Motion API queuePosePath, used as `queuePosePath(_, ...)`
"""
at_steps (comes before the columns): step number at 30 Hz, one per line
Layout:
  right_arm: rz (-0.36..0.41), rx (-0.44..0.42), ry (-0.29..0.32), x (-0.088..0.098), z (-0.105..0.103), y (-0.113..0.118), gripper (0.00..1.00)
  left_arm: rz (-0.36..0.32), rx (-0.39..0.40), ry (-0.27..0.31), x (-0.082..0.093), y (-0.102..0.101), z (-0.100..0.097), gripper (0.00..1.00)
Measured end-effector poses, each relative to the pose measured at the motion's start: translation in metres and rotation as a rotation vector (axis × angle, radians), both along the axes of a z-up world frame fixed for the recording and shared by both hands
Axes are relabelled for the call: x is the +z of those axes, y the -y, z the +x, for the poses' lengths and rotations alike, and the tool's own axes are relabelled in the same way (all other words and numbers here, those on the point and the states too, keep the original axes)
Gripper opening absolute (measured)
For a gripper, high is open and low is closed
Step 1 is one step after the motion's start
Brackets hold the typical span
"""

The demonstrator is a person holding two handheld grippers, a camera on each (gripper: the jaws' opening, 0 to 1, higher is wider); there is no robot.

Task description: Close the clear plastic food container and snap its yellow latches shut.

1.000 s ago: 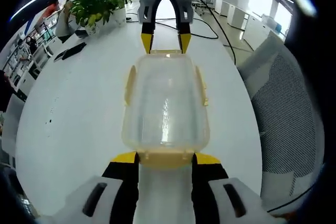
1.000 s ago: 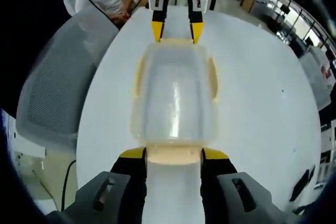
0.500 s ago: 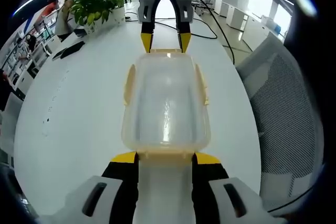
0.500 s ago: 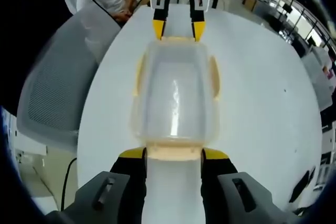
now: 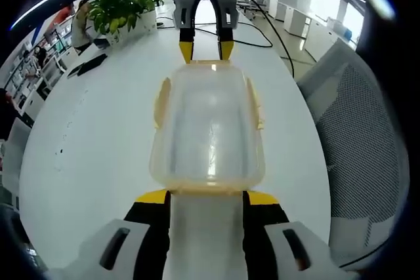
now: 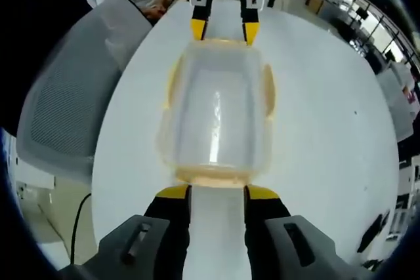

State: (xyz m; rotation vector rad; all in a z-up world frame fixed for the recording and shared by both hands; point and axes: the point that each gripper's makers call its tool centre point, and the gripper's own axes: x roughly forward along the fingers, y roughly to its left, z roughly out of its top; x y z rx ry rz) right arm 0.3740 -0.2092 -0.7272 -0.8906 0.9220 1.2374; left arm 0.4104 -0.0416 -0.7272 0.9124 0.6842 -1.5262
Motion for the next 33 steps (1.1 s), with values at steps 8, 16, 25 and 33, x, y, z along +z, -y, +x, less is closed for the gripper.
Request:
queuePosePath(8,0.023,-0.059,0.013,0.005,-0.004,0.003,0.29,-0.028,0.035,0.007,0.008,-0.006,0.000,0.44)
queuePosePath(16,0.069,-0.240,0.025,0.018,-0.001,0.006,0.27,-0.054,0.093,0.008,0.021,-0.012,0.000,0.44)
queuePosePath(25,0.111,-0.413,0.074,0.031,0.000,0.008,0.30,-0.065,0.228,-0.016,0.029,-0.022,-0.001,0.44)
queuePosePath(33,0.194,-0.575,0.088,0.038,-0.001,0.003,0.30,-0.104,0.356,-0.009,0.033,-0.027,0.002,0.44)
